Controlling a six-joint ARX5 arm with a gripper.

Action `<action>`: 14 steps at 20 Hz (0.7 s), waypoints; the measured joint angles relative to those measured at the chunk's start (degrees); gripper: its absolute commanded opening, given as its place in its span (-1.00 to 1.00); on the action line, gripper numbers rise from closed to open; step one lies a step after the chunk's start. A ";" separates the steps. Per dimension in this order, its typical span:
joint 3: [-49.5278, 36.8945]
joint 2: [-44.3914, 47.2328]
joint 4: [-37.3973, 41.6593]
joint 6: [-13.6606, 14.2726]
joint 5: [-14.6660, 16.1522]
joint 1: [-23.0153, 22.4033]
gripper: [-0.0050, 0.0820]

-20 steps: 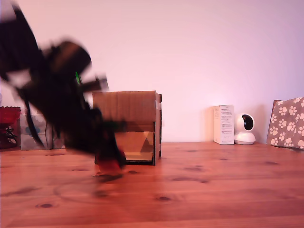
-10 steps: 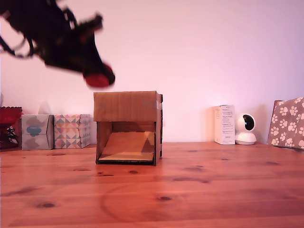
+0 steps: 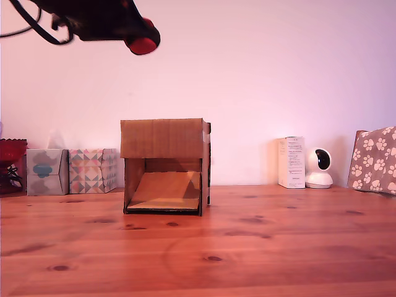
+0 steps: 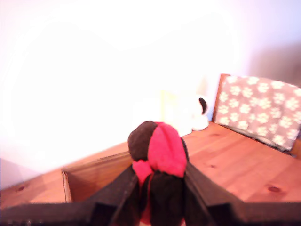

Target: Drop the footbag into the cardboard dice tower

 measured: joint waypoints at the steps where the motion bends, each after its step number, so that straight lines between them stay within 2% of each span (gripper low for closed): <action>1: 2.36 2.23 -0.96 0.00 0.00 0.17 -0.51; 5: 14.60 10.01 -12.15 0.37 0.94 1.36 -0.51; 9: 27.08 17.57 -27.30 1.40 3.72 3.26 -0.51; 14: 36.98 24.92 -35.80 1.53 5.49 5.53 -0.51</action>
